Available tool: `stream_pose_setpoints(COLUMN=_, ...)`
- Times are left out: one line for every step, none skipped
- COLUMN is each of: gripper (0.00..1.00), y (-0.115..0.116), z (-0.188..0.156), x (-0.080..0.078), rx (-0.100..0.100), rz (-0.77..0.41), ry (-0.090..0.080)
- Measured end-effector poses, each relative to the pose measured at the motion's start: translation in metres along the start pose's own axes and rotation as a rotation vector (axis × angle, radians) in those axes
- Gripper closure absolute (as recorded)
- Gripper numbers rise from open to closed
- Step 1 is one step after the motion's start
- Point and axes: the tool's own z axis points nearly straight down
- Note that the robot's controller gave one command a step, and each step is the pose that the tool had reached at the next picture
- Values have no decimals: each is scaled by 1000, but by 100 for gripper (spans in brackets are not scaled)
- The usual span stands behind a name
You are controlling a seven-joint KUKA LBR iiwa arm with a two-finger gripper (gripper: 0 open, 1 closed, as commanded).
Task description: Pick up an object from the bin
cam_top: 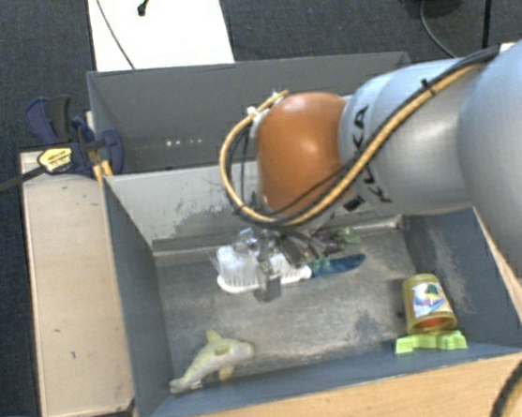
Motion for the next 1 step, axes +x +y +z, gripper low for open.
stream_pose_setpoints(gripper=100, y=21, z=-55, x=4, rx=2, rz=7, ry=-4)
